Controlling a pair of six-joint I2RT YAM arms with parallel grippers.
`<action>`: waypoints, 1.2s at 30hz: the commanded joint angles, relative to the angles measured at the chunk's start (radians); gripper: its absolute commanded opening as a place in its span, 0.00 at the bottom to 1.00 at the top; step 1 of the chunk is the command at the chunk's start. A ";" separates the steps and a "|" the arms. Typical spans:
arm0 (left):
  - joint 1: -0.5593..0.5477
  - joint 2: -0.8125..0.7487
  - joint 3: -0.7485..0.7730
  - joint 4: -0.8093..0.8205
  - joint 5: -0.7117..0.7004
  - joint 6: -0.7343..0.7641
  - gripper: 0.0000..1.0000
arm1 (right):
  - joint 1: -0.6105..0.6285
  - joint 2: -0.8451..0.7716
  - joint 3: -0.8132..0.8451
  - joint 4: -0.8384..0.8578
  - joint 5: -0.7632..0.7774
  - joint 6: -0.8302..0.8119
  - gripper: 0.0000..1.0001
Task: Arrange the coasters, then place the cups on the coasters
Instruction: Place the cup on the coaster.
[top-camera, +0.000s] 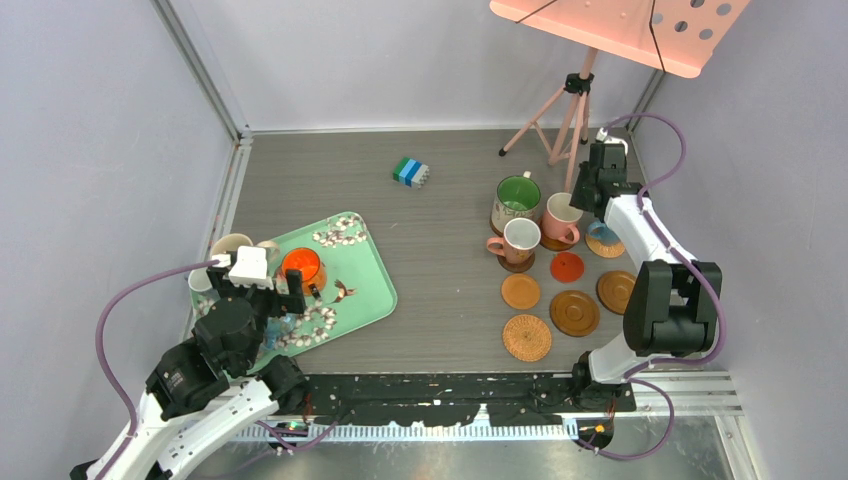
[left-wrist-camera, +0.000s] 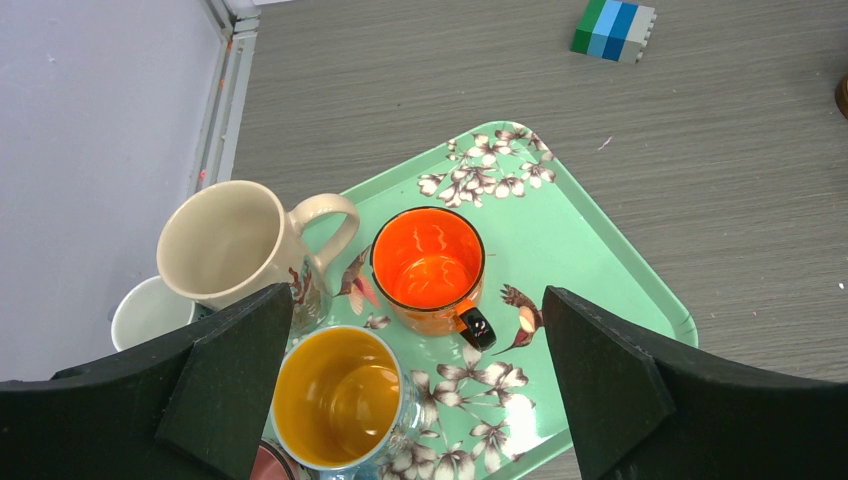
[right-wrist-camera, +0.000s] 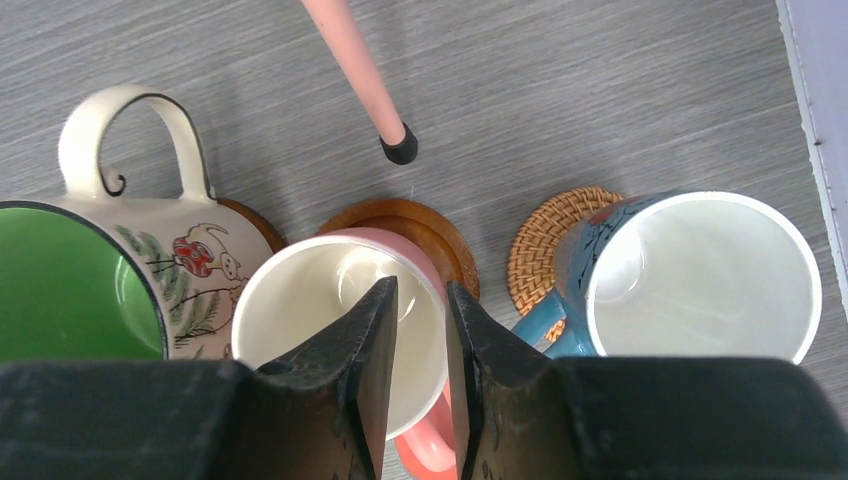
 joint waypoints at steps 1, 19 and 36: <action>0.005 -0.003 0.007 0.031 -0.008 0.010 0.99 | -0.003 -0.066 0.057 -0.010 -0.015 0.010 0.32; 0.005 0.003 0.007 0.030 -0.013 0.009 0.99 | 0.041 -0.046 0.068 -0.032 -0.095 0.017 0.35; 0.005 0.002 0.007 0.028 -0.018 0.009 0.99 | 0.041 0.074 0.098 -0.087 -0.021 0.013 0.31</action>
